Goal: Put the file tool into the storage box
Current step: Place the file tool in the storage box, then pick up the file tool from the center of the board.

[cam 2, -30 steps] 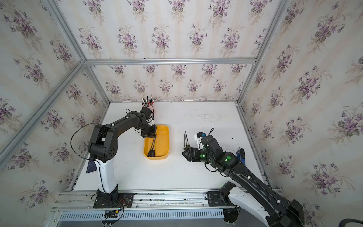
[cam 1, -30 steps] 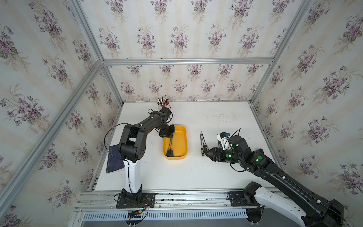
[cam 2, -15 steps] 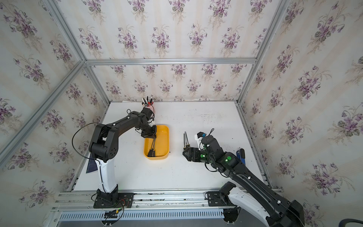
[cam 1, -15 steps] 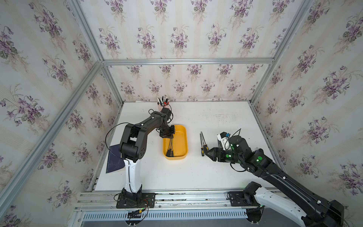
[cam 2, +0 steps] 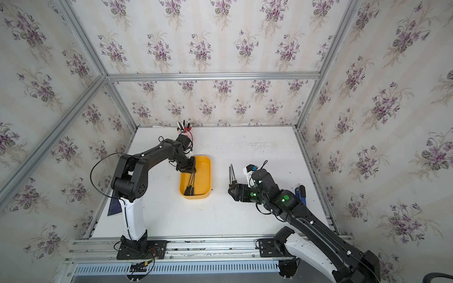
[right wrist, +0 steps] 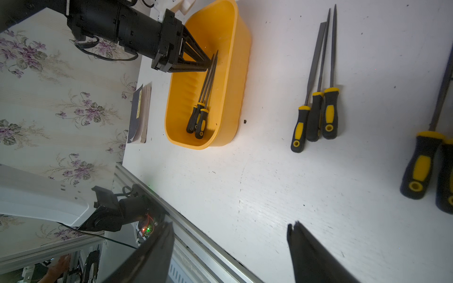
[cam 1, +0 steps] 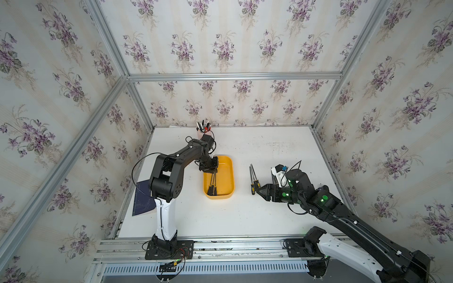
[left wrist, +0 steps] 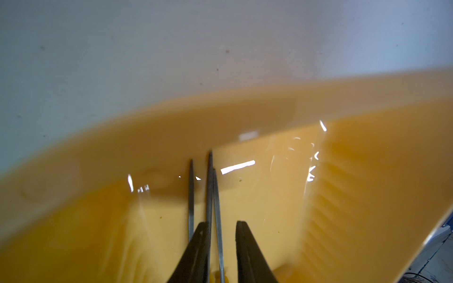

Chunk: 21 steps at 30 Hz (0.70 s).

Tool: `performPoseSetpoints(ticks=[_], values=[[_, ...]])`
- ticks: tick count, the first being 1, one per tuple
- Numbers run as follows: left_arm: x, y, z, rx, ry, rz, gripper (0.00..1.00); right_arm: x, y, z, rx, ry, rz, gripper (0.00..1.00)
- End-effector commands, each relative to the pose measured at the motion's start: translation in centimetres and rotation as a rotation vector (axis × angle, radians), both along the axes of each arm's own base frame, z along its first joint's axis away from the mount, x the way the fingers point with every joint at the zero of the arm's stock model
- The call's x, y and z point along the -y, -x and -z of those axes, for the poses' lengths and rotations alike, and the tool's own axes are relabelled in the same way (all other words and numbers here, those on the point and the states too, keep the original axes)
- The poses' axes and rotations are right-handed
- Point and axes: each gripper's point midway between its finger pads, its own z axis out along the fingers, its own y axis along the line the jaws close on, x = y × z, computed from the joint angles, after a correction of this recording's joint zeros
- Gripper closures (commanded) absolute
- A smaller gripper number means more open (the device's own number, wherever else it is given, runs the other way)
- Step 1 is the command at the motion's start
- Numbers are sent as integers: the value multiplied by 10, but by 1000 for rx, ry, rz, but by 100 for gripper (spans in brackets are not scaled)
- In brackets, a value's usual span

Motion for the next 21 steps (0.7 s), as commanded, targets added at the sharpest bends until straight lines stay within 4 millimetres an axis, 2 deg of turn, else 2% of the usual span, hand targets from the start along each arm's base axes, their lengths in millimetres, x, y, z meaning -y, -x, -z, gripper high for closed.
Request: performPoseSetpoints(ticks=[1,3,6,12,17,21], values=[[1,-2,-9,18,3,-1,72,3,-3,-2,13,10,18,22],[3,-4,-18,33,16,-3,69,4,-5,-2,14,17,30,22],[6,-9,-38,67,41,-3,62,11,-9,9,-13,79,67,22],[17,-14,-97,165,131,-3,51,31,-20,44,-105,288,148,24],[30,-5,-157,260,265,23,47,33,-36,66,-147,419,158,29],[35,15,-191,311,331,49,45,24,-51,82,-171,489,125,39]])
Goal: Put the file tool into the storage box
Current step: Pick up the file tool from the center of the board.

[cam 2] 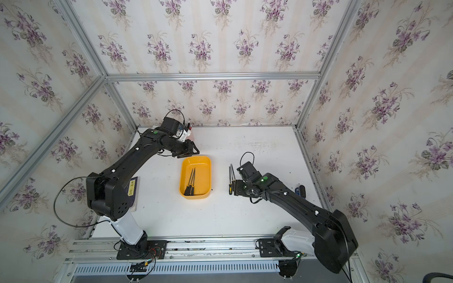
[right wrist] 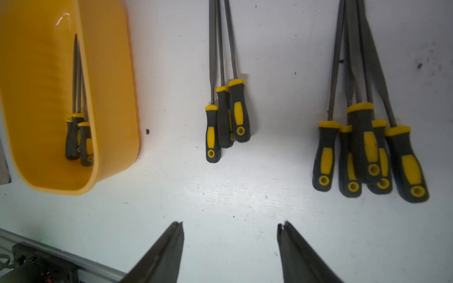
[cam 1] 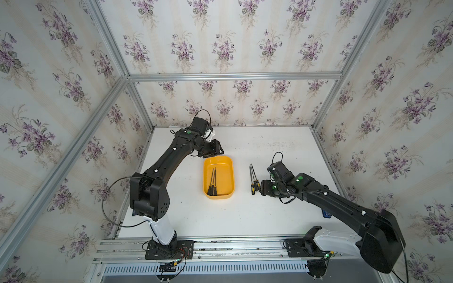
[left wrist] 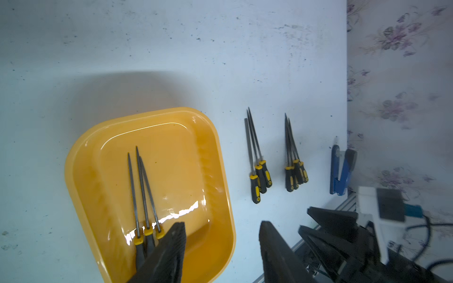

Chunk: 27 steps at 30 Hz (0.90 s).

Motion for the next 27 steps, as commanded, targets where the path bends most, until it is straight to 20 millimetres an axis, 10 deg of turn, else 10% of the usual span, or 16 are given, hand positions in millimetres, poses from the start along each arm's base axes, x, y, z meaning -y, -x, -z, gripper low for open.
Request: performPoseSetpoints(ticks=[1,14,27], values=[[6,22,-22,3,75,35,46,1,-13,12,-8,81,-24,40],[-12,92,-60,52,148,13,37,-5,-48,55,-77,143,-40,55],[-18,103,-55,41,148,-16,37,-3,-59,71,-97,173,-58,58]])
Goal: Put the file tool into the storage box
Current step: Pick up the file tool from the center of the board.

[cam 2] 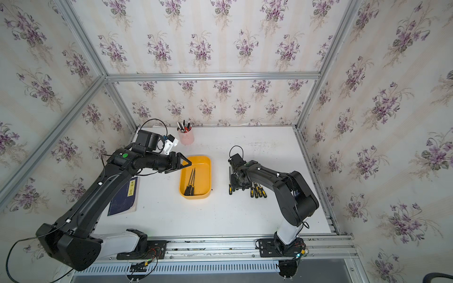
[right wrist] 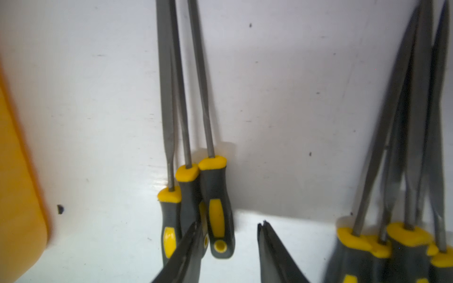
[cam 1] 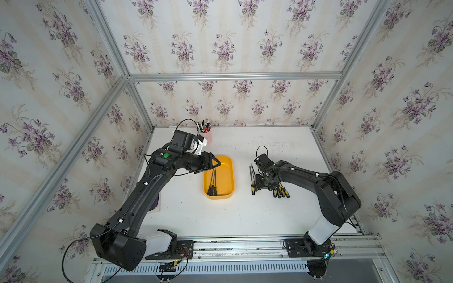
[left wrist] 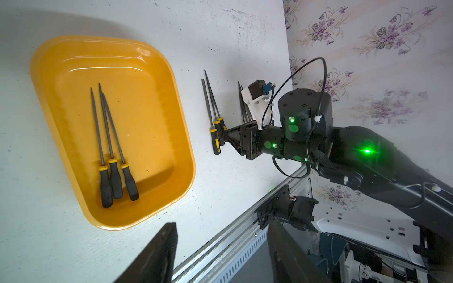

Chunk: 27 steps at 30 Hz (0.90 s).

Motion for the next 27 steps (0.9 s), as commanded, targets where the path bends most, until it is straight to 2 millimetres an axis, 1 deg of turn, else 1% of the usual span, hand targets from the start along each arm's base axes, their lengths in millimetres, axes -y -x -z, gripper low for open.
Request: performPoseSetpoints(ticks=[1,6,15,21,24,27], values=[[-2,-1,-3,15,-3,-12,37,1,-2,3,5,2,-14,59],[-4,-1,-1,16,-12,-15,37,5,-3,7,-3,12,-13,62],[-5,-2,6,2,-19,-18,37,1,-2,15,-19,0,-37,66],[-5,0,12,-7,-25,-15,37,1,5,21,-38,-3,-64,73],[-6,0,13,-6,-28,-14,37,1,8,21,-41,-9,-74,78],[-6,-1,15,-11,-27,-11,37,0,9,18,-36,-24,-82,80]])
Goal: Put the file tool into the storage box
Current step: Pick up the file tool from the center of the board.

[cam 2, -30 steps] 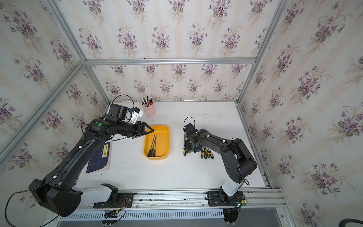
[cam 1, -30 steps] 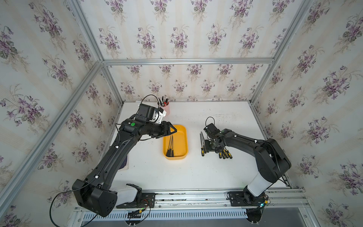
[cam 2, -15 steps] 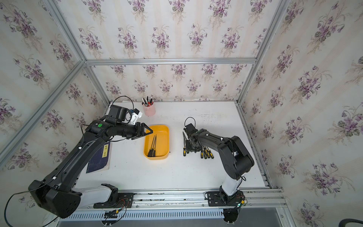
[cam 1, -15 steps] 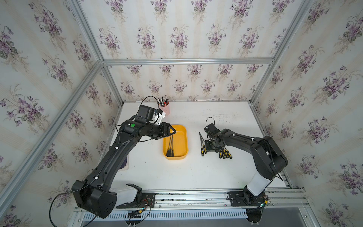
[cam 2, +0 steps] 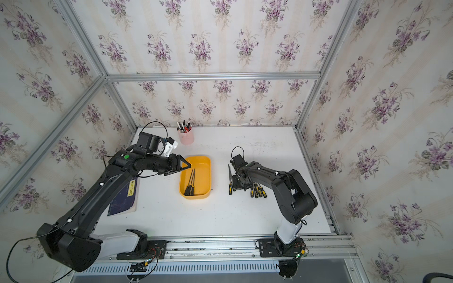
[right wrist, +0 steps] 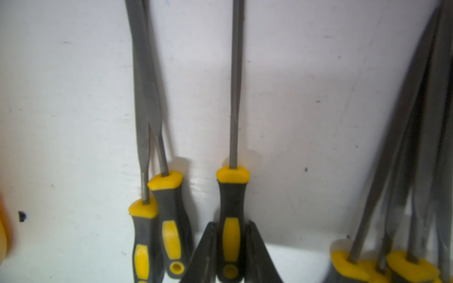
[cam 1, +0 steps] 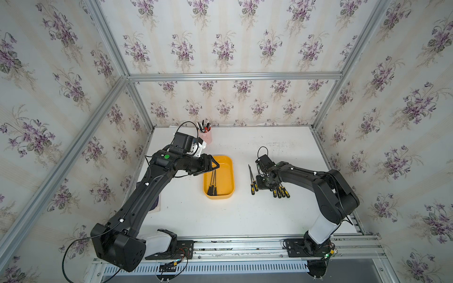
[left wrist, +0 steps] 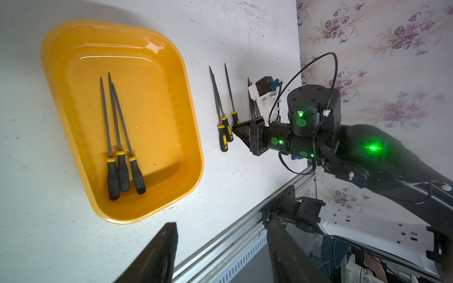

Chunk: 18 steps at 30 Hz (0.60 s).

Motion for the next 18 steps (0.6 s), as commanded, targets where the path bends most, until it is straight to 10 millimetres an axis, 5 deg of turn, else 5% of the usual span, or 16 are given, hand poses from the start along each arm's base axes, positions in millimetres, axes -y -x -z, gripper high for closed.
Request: performPoseSetpoints(ticks=[1,9,18], values=[[1,-3,0,16,-2,7,37,-4,9,2,-30,-29,-29,84],[8,-8,-5,19,42,16,37,-12,11,-46,74,-133,-80,93],[44,-25,-48,26,308,38,32,-39,45,-163,264,-497,-210,94]])
